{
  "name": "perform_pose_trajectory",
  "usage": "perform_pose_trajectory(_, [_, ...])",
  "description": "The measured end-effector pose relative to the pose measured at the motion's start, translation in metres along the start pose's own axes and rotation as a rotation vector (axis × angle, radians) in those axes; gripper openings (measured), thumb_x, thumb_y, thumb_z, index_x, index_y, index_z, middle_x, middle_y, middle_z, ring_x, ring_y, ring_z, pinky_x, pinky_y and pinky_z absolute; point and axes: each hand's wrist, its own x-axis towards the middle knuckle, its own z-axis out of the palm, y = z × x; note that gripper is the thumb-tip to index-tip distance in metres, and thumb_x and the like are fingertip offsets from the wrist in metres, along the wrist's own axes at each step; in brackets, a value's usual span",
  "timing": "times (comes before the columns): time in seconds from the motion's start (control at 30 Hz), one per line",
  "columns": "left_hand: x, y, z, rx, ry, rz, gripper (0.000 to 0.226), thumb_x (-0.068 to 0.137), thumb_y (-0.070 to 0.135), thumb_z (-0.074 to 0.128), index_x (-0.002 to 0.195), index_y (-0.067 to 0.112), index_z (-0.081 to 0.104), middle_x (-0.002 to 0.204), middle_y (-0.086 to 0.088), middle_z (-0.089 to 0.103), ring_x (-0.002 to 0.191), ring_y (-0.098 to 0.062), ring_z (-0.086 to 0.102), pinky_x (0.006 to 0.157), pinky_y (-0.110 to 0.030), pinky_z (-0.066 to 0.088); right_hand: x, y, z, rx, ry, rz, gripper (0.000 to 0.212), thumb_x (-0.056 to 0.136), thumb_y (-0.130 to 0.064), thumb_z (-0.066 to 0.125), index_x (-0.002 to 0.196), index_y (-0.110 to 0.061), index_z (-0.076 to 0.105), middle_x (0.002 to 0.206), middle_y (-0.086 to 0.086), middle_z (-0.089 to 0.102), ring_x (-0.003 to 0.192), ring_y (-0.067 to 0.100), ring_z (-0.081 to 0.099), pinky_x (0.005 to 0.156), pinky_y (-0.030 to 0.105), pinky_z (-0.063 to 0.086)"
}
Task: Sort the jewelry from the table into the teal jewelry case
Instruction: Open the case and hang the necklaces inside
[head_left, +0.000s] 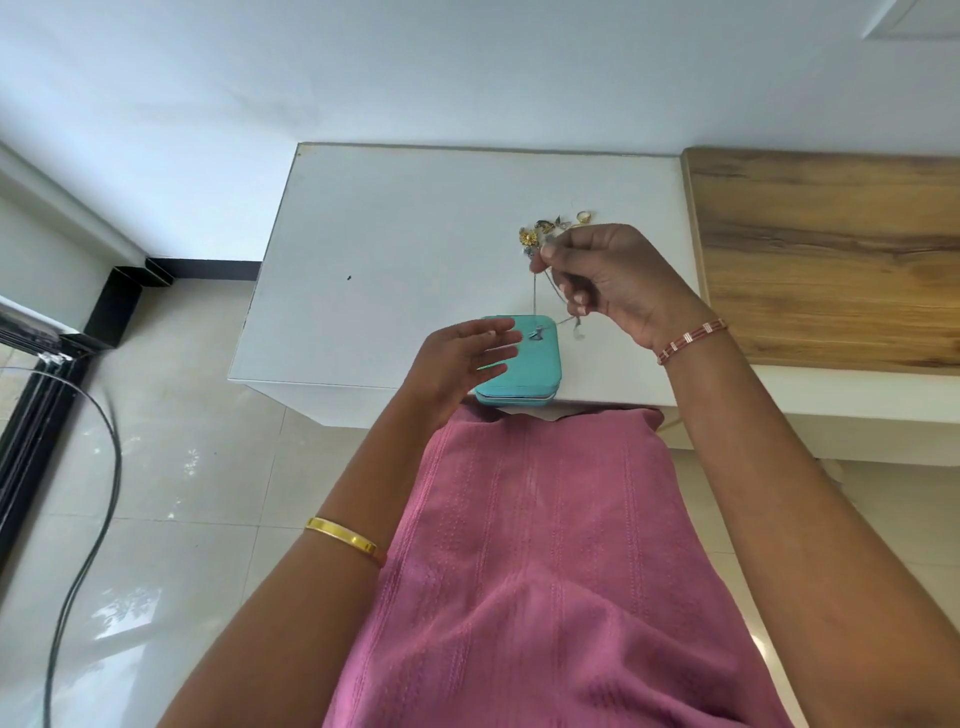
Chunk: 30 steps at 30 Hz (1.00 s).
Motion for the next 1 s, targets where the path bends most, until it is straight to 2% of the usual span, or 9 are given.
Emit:
perform_pose_trajectory(0.1, [0.005,-0.009,-0.007,0.373,0.178,0.164,0.024,0.091,-0.001,0.047,0.101,0.008,0.067,0.097,-0.008,0.070,0.086,-0.015,0.064,0.086,-0.028,0.050,0.000,0.002,0.000,-0.174,0.017,0.011,0.020,0.091,-0.013,0.055,0.075,-0.010,0.066,0.045,-0.006,0.050,0.041,0.011,0.036,0.047,0.022,0.033])
perform_pose_trajectory(0.17, [0.007,-0.017,-0.013,0.681,0.239,0.312,0.023,0.086,0.002,0.056,0.105,0.009,0.068,0.107,-0.007,0.069,0.092,-0.013,0.062,0.091,-0.022,0.047,0.000,0.005,0.000,-0.222,0.037,0.020,0.019,0.091,-0.011,0.055,0.075,-0.010,0.066,0.045,-0.006,0.052,0.040,0.011,0.036,0.045,0.021,0.034])
perform_pose_trajectory(0.23, [0.009,-0.025,-0.019,0.959,0.183,0.421,0.034,0.080,0.010,0.067,0.114,0.012,0.065,0.122,-0.006,0.063,0.112,-0.017,0.056,0.099,-0.021,0.037,0.000,0.008,-0.001,-0.252,0.052,0.029,0.019,0.091,-0.010,0.055,0.075,-0.010,0.066,0.051,0.000,0.052,0.042,0.013,0.036,0.044,0.019,0.034])
perform_pose_trajectory(0.33, [0.014,-0.031,-0.024,1.188,0.000,0.422,0.072,0.072,0.023,0.078,0.136,0.015,0.046,0.150,-0.008,0.034,0.140,-0.024,0.028,0.112,-0.026,0.020,0.001,0.013,-0.002,-0.262,0.046,0.046,0.020,0.091,-0.012,0.055,0.075,-0.011,0.066,0.054,0.001,0.051,0.042,0.011,0.036,0.045,0.019,0.034])
perform_pose_trajectory(0.4, [0.017,-0.033,-0.025,1.310,-0.081,0.398,0.090,0.070,0.027,0.079,0.145,0.017,0.030,0.158,-0.007,0.014,0.145,-0.023,0.013,0.115,-0.029,0.013,0.001,0.015,-0.003,-0.257,0.041,0.055,0.020,0.091,-0.012,0.054,0.075,-0.011,0.066,0.055,0.002,0.050,0.041,0.010,0.036,0.046,0.020,0.034])
perform_pose_trajectory(0.47, [0.022,-0.034,-0.025,1.419,-0.117,0.387,0.098,0.070,0.029,0.079,0.148,0.018,0.021,0.159,-0.007,0.005,0.146,-0.023,0.007,0.117,-0.032,0.011,0.001,0.017,-0.005,-0.249,0.040,0.059,0.020,0.091,-0.012,0.054,0.076,-0.011,0.066,0.056,0.002,0.050,0.042,0.011,0.036,0.046,0.021,0.034])
perform_pose_trajectory(0.6, [0.032,-0.038,-0.026,1.489,-0.130,0.407,0.092,0.073,0.028,0.074,0.148,0.017,0.020,0.159,-0.009,0.007,0.146,-0.025,0.009,0.119,-0.036,0.013,0.002,0.019,-0.006,-0.236,0.022,0.059,0.019,0.091,-0.011,0.055,0.076,-0.012,0.067,0.056,0.003,0.051,0.042,0.010,0.036,0.046,0.019,0.035])
perform_pose_trajectory(0.83, [0.035,-0.035,-0.033,1.380,-0.098,0.514,0.073,0.078,0.024,0.067,0.143,0.016,0.035,0.154,-0.009,0.027,0.143,-0.024,0.023,0.116,-0.034,0.019,0.007,0.023,-0.008,-0.236,-0.029,0.066,0.014,0.090,-0.013,0.058,0.087,-0.007,0.070,0.053,0.001,0.047,0.044,0.010,0.035,0.046,0.020,0.033])
perform_pose_trajectory(1.0, [0.034,-0.025,-0.031,1.116,0.000,0.559,0.068,0.073,0.045,0.053,0.134,0.015,0.050,0.141,-0.006,0.049,0.131,-0.018,0.045,0.107,-0.026,0.033,0.006,0.020,-0.010,-0.228,-0.037,0.057,0.013,0.089,-0.011,0.058,0.085,-0.010,0.070,0.052,0.003,0.040,0.042,0.006,0.031,0.045,0.021,0.028])
